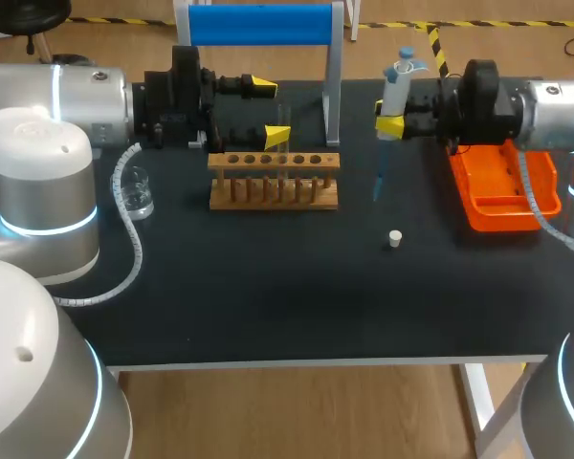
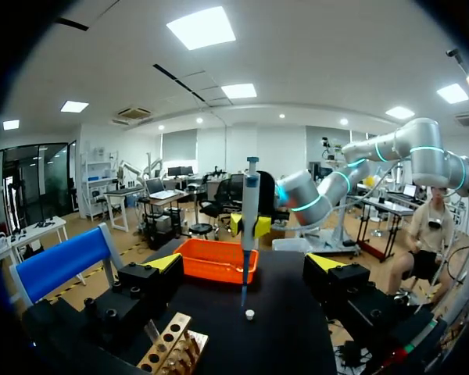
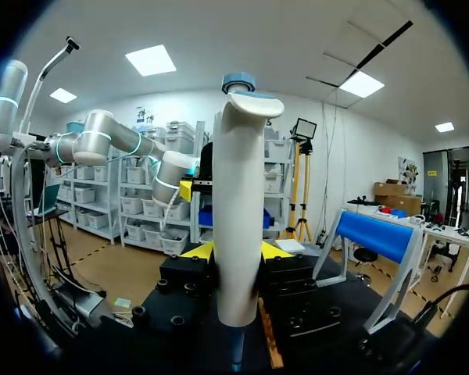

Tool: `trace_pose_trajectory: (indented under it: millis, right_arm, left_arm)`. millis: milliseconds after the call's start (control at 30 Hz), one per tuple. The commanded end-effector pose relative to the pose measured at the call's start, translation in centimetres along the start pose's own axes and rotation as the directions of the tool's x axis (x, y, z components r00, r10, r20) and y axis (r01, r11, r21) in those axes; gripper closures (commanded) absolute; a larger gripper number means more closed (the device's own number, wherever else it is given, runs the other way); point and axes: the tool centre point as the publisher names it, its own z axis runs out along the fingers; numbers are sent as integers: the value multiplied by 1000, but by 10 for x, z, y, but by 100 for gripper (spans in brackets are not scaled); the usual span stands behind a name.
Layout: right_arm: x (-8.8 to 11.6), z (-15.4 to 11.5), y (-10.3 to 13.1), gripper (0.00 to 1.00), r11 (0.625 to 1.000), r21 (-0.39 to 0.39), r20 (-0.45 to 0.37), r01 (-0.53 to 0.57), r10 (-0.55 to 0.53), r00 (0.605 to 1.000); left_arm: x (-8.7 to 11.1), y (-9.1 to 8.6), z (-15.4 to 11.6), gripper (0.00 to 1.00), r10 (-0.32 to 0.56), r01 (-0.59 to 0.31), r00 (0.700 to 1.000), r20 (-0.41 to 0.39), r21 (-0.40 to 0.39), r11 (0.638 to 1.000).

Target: Invert the test tube, pick up the pipette, mount the tip to pipette, aspirate from beaker and dispense into the tube, eject the tip, return the pipette, and cap with the stopper.

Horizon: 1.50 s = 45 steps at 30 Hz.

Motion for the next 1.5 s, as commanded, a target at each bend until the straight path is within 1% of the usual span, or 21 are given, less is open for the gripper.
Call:
trace_pose_trajectory:
  millis: [33, 267, 367, 533, 600, 767, 867, 1000, 1133, 1500]
  right_arm:
    - [1, 0, 1, 100, 1000, 2, 2, 1, -1, 1000]
    - [1, 0, 1, 100, 1000, 2, 2, 1, -1, 1000]
    - [-2, -10, 4, 100, 1000, 2, -11, -10, 10, 1000]
    - [-8, -41, 13, 100, 999, -21, -14, -36, 35, 999]
    - [-12, -55, 17, 100, 997, -47, -18, -62, 61, 998]
    - [-23, -93, 24, 100, 999, -25, 0, -44, 44, 999]
    - [-31, -115, 26, 100, 998, -24, 2, -52, 52, 999]
    - [-38, -141, 30, 100, 997, -45, 1, -68, 68, 998]
    - [-44, -161, 32, 100, 996, -58, -1, -70, 70, 998]
    - [-62, -209, 39, 100, 998, -53, -35, -26, 24, 999]
  left_arm:
    - [0, 1, 1, 0, 1, -1, 1000, 2, 3, 1000]
    - [0, 1, 1, 0, 1, -1, 1000, 2, 3, 1000]
    - [0, 1, 1, 0, 1, -1, 1000, 2, 3, 1000]
    - [0, 1, 1, 0, 1, -1, 1000, 2, 3, 1000]
    - [0, 1, 1, 0, 1, -1, 1000, 2, 3, 1000]
    - [0, 1, 1, 0, 1, -1, 1000, 2, 3, 1000]
    - [0, 1, 1, 0, 1, -1, 1000, 2, 3, 1000]
    - [0, 1, 1, 0, 1, -1, 1000, 2, 3, 1000]
    - [0, 1, 1, 0, 1, -1, 1000, 2, 3, 1000]
    - [0, 1, 1, 0, 1, -1, 1000, 2, 3, 1000]
